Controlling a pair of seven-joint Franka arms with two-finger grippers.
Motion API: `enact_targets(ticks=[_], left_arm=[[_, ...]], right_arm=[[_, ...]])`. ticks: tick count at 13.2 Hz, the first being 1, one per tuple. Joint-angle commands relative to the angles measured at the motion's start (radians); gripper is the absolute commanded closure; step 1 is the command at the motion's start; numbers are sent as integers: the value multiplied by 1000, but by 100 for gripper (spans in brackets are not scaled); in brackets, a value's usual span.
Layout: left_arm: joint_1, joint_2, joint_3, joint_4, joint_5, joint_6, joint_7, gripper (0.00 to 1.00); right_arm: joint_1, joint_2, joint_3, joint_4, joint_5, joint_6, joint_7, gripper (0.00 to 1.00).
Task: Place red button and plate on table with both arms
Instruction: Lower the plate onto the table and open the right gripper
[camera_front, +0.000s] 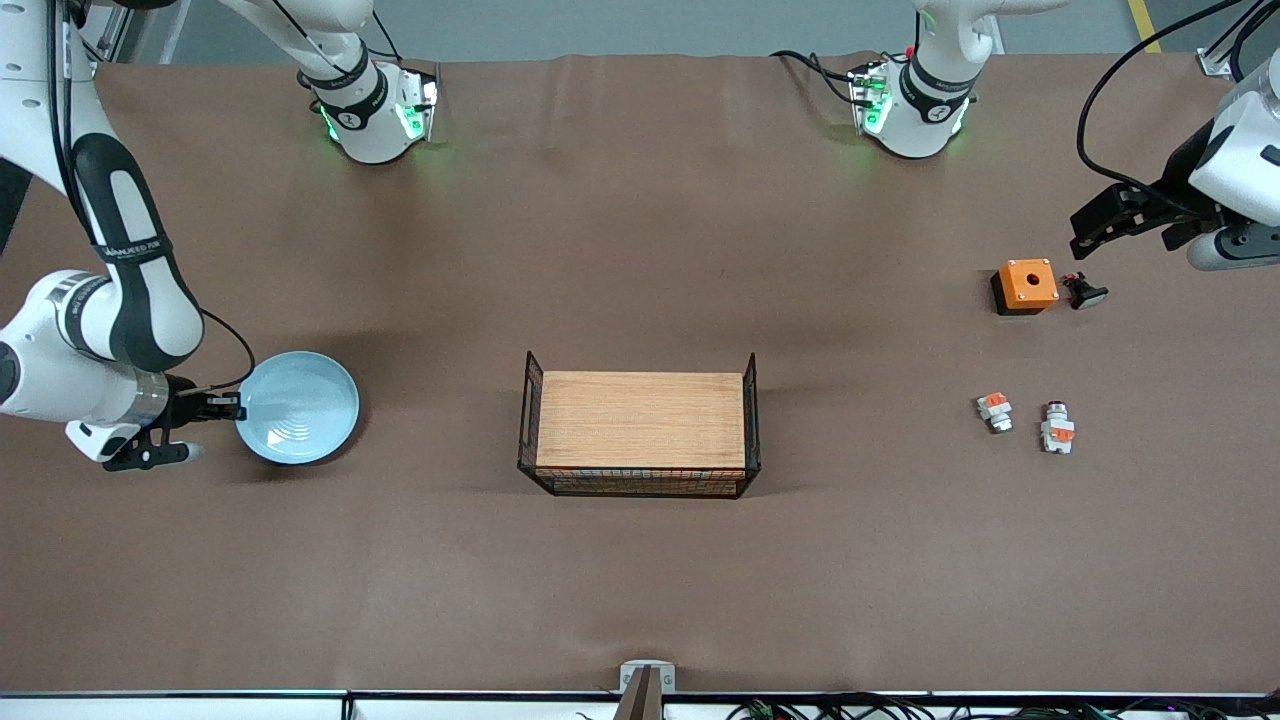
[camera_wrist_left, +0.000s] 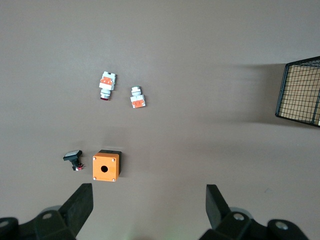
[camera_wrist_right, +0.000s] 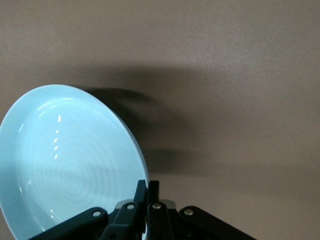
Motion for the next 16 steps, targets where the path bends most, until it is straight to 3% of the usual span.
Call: enact_targets(ticks=[1,5,6,7,8,9,10,16], left_arm=[[7,-18,1,-15,-16,13,4,0],[7,-18,2,-15,-16,13,4,0],[7,-19,2,-15,-16,13,4,0],[7,-19,2,-15,-16,13,4,0],[7,-19,2,-15,-16,13,4,0],[7,-19,2,-15,-16,13,4,0],[7,-19,2,-15,-16,13,4,0],[7,-19,1,-12,-16,13,2,0]], right_arm=[[-19,25,17,-3,-5,42,-21,98],[-34,94,17,3,0,146,-86,97],[-36,100,17,3,1,155,-86,94],[-36,105,17,3,6,163,-86,85],[-36,106,17,6,8,163,-86,67],[-34,103,17,8,8,160,-84,27],[-31,100,17,9,8,154,-84,0],[4,-65,20,34,6,-56,38,0]])
